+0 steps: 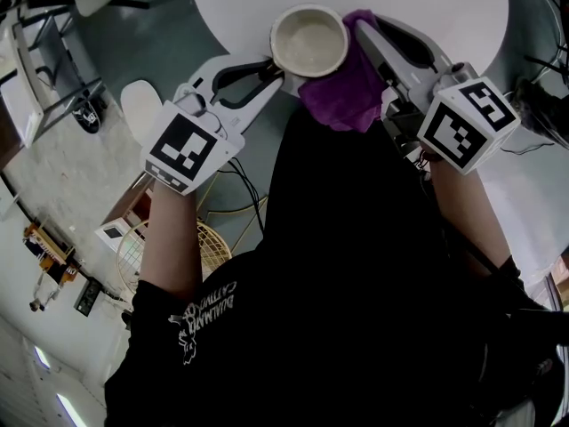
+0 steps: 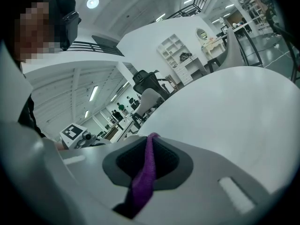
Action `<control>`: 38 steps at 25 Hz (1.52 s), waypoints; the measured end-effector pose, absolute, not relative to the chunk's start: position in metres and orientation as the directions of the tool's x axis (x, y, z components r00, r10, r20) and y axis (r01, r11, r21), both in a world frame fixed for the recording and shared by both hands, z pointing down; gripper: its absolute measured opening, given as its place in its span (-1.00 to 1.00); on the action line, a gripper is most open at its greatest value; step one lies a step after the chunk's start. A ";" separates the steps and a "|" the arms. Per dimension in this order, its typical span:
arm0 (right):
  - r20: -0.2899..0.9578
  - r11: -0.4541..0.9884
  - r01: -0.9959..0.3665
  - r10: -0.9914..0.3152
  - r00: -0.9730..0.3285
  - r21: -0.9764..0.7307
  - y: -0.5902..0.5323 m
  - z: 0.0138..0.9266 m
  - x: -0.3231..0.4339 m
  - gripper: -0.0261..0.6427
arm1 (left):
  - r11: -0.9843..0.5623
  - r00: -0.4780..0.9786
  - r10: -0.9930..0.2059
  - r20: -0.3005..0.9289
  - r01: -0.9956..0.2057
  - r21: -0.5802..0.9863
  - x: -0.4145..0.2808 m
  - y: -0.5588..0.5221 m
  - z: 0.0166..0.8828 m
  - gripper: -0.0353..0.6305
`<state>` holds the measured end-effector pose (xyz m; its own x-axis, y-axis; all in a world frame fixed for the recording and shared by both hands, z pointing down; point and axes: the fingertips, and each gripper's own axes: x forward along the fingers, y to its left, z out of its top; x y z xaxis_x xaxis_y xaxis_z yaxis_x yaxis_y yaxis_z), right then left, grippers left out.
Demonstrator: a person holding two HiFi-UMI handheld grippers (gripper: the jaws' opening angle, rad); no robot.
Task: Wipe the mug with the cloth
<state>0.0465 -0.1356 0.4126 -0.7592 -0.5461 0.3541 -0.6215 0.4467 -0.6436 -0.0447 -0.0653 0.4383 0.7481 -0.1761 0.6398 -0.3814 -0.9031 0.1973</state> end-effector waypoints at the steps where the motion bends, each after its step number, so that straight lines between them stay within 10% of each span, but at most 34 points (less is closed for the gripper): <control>1: 0.353 0.448 -0.620 -0.545 -0.761 -0.644 -0.137 0.414 0.046 -0.82 | -0.904 0.748 -0.176 0.640 -0.381 0.196 -0.045 -0.065 0.439 -0.70; 38: 0.405 0.613 -0.480 -0.270 -0.874 -0.628 -0.170 0.413 0.010 -0.82 | -0.885 0.702 -0.173 0.691 -0.419 0.203 -0.047 -0.069 0.445 -0.70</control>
<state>0.0098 -0.1696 0.4126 -0.8736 -0.2696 0.4052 -0.4802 0.6127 -0.6277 -0.0467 -0.0690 0.4451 0.7018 -0.1731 0.6910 -0.4185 -0.8852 0.2033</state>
